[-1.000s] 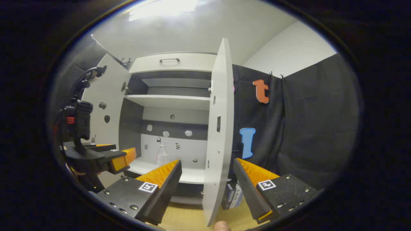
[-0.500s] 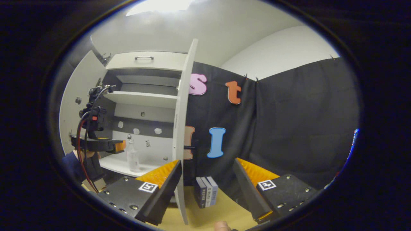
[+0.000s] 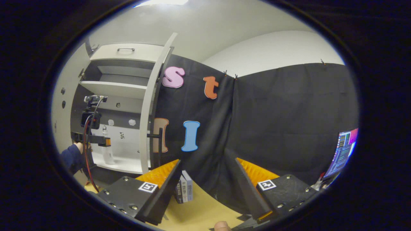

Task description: Grasp the bottle in the cabinet with the left hand and place it on the coaster, then close the right door with the right hand and the left door with the left hand.

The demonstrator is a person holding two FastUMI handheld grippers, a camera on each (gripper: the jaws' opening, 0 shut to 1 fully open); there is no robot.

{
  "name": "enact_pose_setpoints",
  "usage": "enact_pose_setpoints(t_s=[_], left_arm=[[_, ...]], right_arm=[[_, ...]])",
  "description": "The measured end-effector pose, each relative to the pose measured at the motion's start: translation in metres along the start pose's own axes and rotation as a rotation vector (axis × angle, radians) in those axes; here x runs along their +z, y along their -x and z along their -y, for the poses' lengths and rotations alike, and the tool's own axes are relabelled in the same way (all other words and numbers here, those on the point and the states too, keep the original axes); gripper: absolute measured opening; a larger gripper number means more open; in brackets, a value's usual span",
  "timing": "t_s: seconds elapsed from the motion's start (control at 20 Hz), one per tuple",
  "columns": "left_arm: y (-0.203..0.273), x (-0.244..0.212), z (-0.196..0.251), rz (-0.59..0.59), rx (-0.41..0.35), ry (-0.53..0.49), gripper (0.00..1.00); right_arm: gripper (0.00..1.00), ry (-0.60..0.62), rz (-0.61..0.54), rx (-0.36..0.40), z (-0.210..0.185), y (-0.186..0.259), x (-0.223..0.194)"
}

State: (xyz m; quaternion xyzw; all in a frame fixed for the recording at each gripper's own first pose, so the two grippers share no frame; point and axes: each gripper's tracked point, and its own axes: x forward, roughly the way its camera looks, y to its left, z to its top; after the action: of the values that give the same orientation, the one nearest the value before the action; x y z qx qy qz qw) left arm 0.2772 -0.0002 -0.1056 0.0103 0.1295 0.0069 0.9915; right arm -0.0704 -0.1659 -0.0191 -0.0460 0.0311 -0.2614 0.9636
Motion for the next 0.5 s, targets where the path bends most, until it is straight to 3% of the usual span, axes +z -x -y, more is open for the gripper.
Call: enact_pose_setpoints(t_s=[0.3, 0.5], left_arm=[[-0.025, -0.021, -0.003, -0.098, 0.024, -0.011, 0.98], [-0.031, -0.033, -0.003, -0.175, 0.024, -0.049, 0.80]], right_arm=[[0.98, 0.010, -0.025, -0.072, 0.024, 0.014, -0.009], [0.98, -0.008, -0.049, -0.076, 0.026, 0.020, -0.017]])
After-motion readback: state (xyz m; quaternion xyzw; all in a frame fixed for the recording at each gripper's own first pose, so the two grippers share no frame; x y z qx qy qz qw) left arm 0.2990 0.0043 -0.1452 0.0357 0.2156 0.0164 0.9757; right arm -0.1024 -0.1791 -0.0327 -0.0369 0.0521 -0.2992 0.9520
